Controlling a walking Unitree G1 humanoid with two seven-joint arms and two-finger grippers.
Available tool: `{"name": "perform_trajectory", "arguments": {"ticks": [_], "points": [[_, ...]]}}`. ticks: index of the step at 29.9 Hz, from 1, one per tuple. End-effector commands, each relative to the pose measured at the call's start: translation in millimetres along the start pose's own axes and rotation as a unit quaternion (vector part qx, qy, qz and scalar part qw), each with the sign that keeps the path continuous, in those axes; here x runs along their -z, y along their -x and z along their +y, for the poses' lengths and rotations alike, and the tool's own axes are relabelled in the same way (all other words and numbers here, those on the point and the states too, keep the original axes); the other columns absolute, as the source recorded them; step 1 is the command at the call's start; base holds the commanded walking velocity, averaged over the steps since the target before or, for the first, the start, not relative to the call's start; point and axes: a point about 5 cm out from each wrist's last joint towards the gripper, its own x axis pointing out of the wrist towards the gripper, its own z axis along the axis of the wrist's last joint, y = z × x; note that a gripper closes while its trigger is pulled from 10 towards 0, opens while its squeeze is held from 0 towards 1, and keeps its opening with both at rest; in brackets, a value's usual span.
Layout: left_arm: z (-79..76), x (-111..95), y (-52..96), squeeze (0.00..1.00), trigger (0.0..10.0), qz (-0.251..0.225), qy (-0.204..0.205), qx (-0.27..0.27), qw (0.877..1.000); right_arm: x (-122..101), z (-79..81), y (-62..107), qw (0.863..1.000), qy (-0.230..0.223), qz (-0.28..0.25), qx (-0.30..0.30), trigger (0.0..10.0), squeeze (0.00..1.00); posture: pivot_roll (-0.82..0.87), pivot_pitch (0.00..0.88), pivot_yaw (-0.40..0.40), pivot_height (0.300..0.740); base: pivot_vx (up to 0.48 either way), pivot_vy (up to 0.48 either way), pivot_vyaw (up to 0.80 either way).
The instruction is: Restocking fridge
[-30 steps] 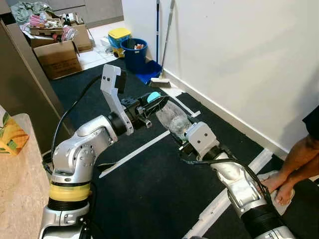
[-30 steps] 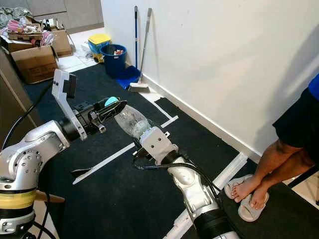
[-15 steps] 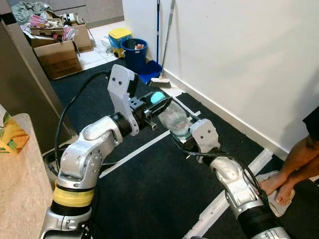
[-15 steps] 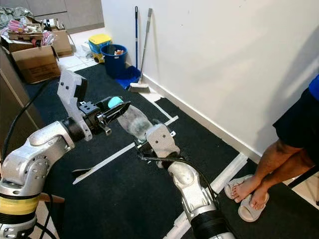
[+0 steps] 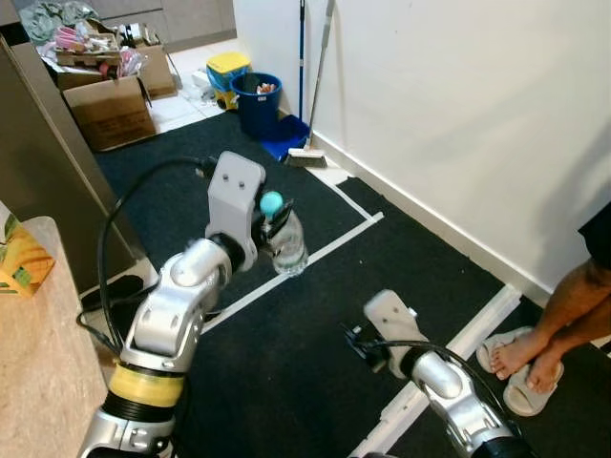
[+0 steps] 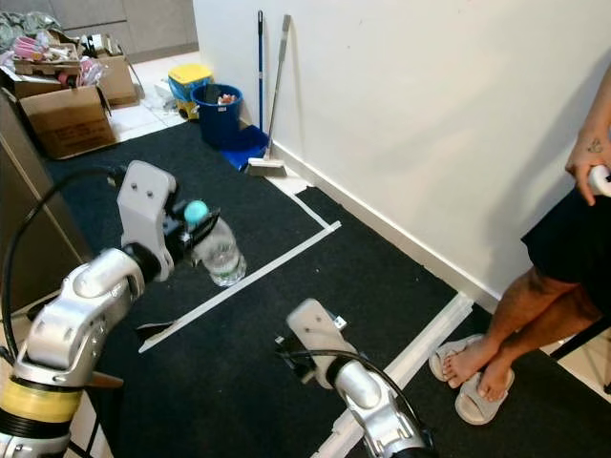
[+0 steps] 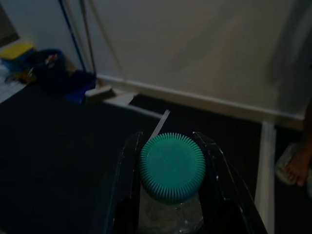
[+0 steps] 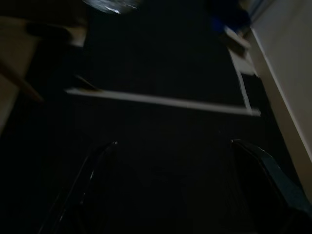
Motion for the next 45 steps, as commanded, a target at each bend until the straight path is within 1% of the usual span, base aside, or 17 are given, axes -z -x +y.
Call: {"name": "perform_trajectory", "arguments": {"ticks": [1, 5, 11, 14, 17, 18, 19, 21, 23, 24, 28, 29, 31, 35, 39, 43, 45], "points": [[-3.8, 5, -1.2, 0.0, 10.0, -0.003, -0.003, -0.011, 1.0, 14, -9.4, 5.3, 0.999, -0.021, 0.015, 0.046, 10.0, 0.0, 0.08, 0.015, -0.039, 0.74, 0.0, 0.0, 0.0], [-3.6, 28, 2.3, 0.0, 10.0, 0.025, -0.018, -0.041, 0.999, 32, -27.1, 14.5, 0.987, -0.092, 0.029, 0.132, 10.0, 0.0, 0.1, 0.005, -0.055, 0.74, 0.0, 0.0, 0.0], [-2.4, 41, 2.7, 0.0, 10.0, 0.04, -0.025, -0.052, 0.998, 41, -29.6, 16.5, 0.982, -0.107, 0.048, 0.15, 10.0, 0.0, 0.1, 0.0, -0.064, 0.74, 0.0, 0.0, 0.0], [-0.4, 64, 4.4, 0.0, 10.0, 0.072, -0.012, -0.077, 0.994, 65, -29.3, 27.0, 0.973, -0.118, 0.099, 0.172, 10.0, 0.0, 0.1, 0.0, -0.077, 0.74, 0.0, 0.0, 0.0], [-0.5, 70, 4.6, 0.0, 10.0, 0.079, -0.011, -0.083, 0.993, 75, -29.2, 32.7, 0.968, -0.125, 0.119, 0.18, 10.0, 0.0, 0.1, 0.0, -0.078, 0.74, 0.0, 0.0, 0.0], [-0.4, 71, 4.3, 0.0, 10.0, 0.078, -0.011, -0.086, 0.993, 81, -31.4, 36.3, 0.962, -0.142, 0.128, 0.194, 10.0, 0.0, 0.11, 0.0, -0.079, 0.74, 0.0, 0.0, 0.0], [0.4, 71, 3.3, 0.0, 10.0, 0.074, 0.009, -0.091, 0.993, 86, -35.2, 40.3, 0.951, -0.174, 0.136, 0.215, 10.0, 0.0, 0.11, 0.0, -0.077, 0.74, 0.0, 0.0, 0.0], [4.7, 70, 1.3, 0.0, 10.0, 0.064, 0.056, -0.108, 0.991, 94, -43.1, 46.9, 0.923, -0.247, 0.142, 0.259, 10.0, 0.0, 0.11, 0.0, -0.077, 0.74, 0.0, 0.0, 0.0], [6.2, 69, 0.7, 0.0, 10.0, 0.06, 0.07, -0.113, 0.989, 96, -45.1, 48.4, 0.914, -0.267, 0.142, 0.271, 10.0, 0.0, 0.11, 0.0, -0.077, 0.74, 0.0, 0.0, 0.0], [6.2, 69, 0.7, 0.0, 10.0, 0.06, 0.07, -0.113, 0.989, 96, -45.1, 48.4, 0.914, -0.267, 0.142, 0.271, 10.0, 0.0, 0.11, 0.0, -0.077, 0.74, 0.0, 0.0, 0.0], [16.3, 54, -4.6, 0.0, 10.0, 0.019, 0.092, -0.125, 0.988, 96, -53.8, 50.1, 0.913, -0.255, 0.142, 0.284, 10.0, 0.0, 0.11, 0.0, -0.077, 0.74, 0.0, 0.0, 0.0], [20.3, 45, -7.6, 0.0, 10.0, -0.003, 0.116, -0.13, 0.985, 93, -56.5, 49.0, 0.914, -0.25, 0.138, 0.287, 10.0, 0.0, 0.11, 0.0, -0.076, 0.74, 0.0, 0.0, 0.0], [23.6, 43, -8.6, 0.0, 10.0, -0.006, 0.117, -0.136, 0.984, 91, -57.4, 47.4, 0.915, -0.248, 0.134, 0.288, 10.0, 0.0, 0.1, 0.0, -0.071, 0.74, 0.0, 0.0, 0.0], [21.2, 48, -8.2, 0.0, 10.0, 0.005, 0.082, -0.13, 0.988, 90, -56.3, 46.3, 0.915, -0.25, 0.132, 0.287, 10.0, 0.0, 0.1, 0.0, -0.067, 0.74, 0.0, 0.0, 0.0], [9.3, 55, -5.8, 0.0, 10.0, 0.021, 0.022, -0.101, 0.994, 92, -50.2, 45.6, 0.917, -0.246, 0.135, 0.282, 10.0, 0.0, 0.1, 0.0, -0.062, 0.74, 0.0, 0.0, 0.0], [3.7, 63, -1.0, 0.0, 10.0, 0.035, -0.003, -0.085, 0.996, 92, -47.2, 45.5, 0.922, -0.234, 0.134, 0.277, 10.0, 0.0, 0.08, 0.0, -0.05, 0.74, 0.0, 0.0, 0.0], [-1.7, 76, 5.9, 0.0, 10.0, 0.057, -0.009, -0.075, 0.996, 93, -44.1, 46.5, 0.926, -0.224, 0.134, 0.272, 10.0, 0.0, 0.08, 0.0, -0.051, 0.74, 0.0, 0.0, 0.0]]}}
